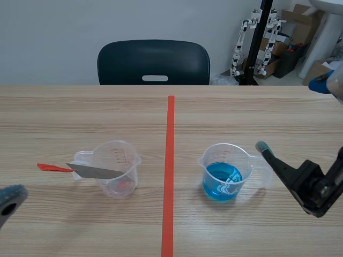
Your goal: Do the redox reaction experiment. lift the metal plate out of the left beaker
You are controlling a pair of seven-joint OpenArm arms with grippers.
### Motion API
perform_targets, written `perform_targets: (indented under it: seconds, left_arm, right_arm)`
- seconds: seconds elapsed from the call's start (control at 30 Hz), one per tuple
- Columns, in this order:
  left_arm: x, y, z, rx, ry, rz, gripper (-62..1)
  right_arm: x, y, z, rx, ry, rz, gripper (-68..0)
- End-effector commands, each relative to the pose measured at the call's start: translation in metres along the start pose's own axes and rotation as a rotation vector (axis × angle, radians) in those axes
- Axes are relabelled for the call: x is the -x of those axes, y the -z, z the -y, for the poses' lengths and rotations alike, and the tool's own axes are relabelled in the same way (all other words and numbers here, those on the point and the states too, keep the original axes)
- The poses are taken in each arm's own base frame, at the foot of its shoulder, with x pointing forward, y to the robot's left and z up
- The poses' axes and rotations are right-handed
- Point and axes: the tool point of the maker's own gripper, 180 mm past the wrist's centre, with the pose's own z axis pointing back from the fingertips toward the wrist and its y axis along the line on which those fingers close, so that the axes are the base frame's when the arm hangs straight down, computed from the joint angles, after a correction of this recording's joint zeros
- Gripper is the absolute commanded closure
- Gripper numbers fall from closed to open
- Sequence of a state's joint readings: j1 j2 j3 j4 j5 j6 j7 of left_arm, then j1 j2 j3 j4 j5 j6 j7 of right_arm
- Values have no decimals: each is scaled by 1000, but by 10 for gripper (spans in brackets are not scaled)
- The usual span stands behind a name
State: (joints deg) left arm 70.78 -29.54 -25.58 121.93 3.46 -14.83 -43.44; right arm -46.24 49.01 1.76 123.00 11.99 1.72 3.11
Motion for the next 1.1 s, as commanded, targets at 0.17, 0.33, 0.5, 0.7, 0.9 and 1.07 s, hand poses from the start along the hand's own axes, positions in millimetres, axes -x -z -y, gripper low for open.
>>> perform_targets:
  seconds: [0.17,0.33,0.5,0.7,0.9,1.07]
  left_arm:
    - [-6,1,0,-11,-15,22,-623]
    - [-6,1,0,-11,-15,22,-623]
    - [-6,1,0,-11,-15,22,-623]
    - [-6,1,0,-11,-15,22,-623]
    - [-6,1,0,-11,-15,22,-623]
    - [-6,1,0,-11,-15,19,-623]
  right_arm:
    - [-13,1,6,21,-10,59,-679]
    - [-13,1,6,21,-10,63,-679]
    - [-11,1,6,20,-9,50,-679]
    - [-11,1,6,20,-9,51,-679]
    - [-11,1,7,22,-9,48,-679]
    - [-10,4,4,0,-13,52,-679]
